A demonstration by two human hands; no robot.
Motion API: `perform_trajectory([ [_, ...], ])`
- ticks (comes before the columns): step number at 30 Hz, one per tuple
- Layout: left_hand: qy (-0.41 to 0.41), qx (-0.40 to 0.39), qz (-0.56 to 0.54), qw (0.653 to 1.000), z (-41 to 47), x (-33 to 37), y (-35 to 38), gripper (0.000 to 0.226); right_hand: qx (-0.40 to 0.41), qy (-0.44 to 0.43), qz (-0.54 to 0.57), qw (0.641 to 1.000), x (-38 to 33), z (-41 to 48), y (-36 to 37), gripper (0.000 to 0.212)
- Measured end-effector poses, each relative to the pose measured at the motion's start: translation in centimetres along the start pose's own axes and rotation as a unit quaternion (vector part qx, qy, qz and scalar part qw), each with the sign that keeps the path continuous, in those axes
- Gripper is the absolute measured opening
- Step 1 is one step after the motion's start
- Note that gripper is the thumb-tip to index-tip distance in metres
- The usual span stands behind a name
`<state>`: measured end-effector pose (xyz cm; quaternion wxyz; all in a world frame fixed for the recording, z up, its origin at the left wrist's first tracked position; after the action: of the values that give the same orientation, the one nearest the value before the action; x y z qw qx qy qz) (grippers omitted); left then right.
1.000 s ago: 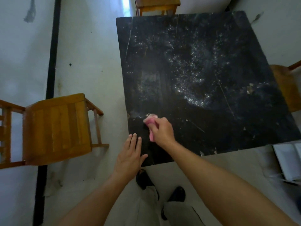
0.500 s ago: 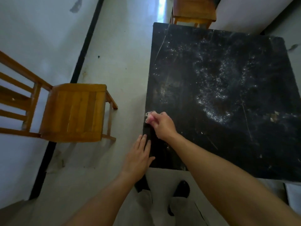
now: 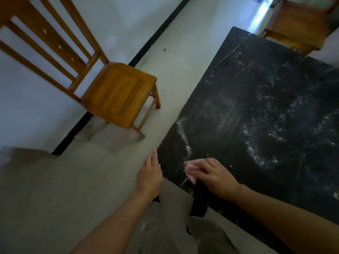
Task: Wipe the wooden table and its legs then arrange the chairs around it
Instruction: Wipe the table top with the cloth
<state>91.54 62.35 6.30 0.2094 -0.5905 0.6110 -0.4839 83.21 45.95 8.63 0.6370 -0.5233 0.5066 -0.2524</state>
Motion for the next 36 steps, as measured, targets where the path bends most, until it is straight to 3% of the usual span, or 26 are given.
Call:
perform_trajectory([
  [5, -0.068, 0.021, 0.036, 0.997, -0.9, 0.4, 1.2, 0.06, 0.009, 0.11, 0.009, 0.994, 6.0, 14.1, -4.2, 0.043],
  [8, -0.098, 0.015, 0.025, 0.995, -2.5, -0.2, 2.1, 0.062, 0.044, 0.14, 0.032, 0.989, 7.3, 16.3, -6.8, 0.039],
  [11, -0.105, 0.007, 0.018, 0.994, -3.9, -0.2, 3.0, 0.062, 0.036, 0.045, 0.006, 0.998, 4.5, 10.5, -6.6, 0.041],
  [13, -0.112, 0.011, 0.014, 0.994, -4.0, -0.1, 3.0, 0.064, -0.033, -0.064, -0.01, 0.997, 1.8, 5.4, -4.0, 0.04],
  [15, -0.112, 0.011, 0.008, 0.994, -3.8, 0.1, 3.0, 0.065, -0.062, -0.105, -0.017, 0.992, 2.1, 4.1, -2.8, 0.042],
  [18, -0.109, 0.009, 0.007, 0.994, -3.6, 0.1, 3.3, 0.066, 0.001, 0.036, -0.02, 0.999, 6.8, 11.1, -4.7, 0.042],
  [20, -0.112, 0.005, 0.014, 0.994, -3.5, -0.4, 3.6, 0.066, -0.016, 0.134, -0.026, 0.991, 9.6, 16.6, -5.7, 0.042],
  [22, -0.116, 0.005, 0.012, 0.993, -3.4, -0.7, 3.6, 0.066, -0.039, 0.17, -0.02, 0.984, 10.0, 19.6, -6.7, 0.036],
  [24, -0.113, 0.003, 0.0, 0.994, -3.4, -0.8, 3.5, 0.066, -0.025, 0.129, -0.028, 0.991, 8.0, 18.5, -7.7, 0.031],
  [26, -0.107, 0.006, -0.016, 0.994, -3.6, -0.7, 3.3, 0.066, -0.029, 0.012, -0.046, 0.998, 4.1, 13.6, -6.9, 0.028],
  [31, -0.107, 0.062, -0.053, 0.991, -5.3, -2.0, 1.8, 0.058, -0.191, -0.252, -0.065, 0.946, -2.9, -1.9, 0.5, 0.033],
  [33, -0.132, 0.072, -0.069, 0.986, -6.6, -3.4, 2.3, 0.054, -0.184, -0.272, -0.064, 0.943, -3.7, -0.6, 1.3, 0.03],
  [36, -0.147, 0.056, -0.068, 0.985, -8.2, -5.0, 3.8, 0.049, -0.124, -0.165, -0.031, 0.978, -4.6, 9.5, 1.0, 0.025],
])
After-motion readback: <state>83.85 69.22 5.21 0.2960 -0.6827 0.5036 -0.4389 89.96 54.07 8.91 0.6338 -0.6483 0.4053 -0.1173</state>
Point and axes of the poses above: each hand's wrist, its own z-axis towards the middle knuckle, its own y-axis out of the palm, x = y × z, the point moved 10 cm from there along z, towards the middle knuckle, and after that the axes turned 4 degrees about -x, right-handed, at the moved point
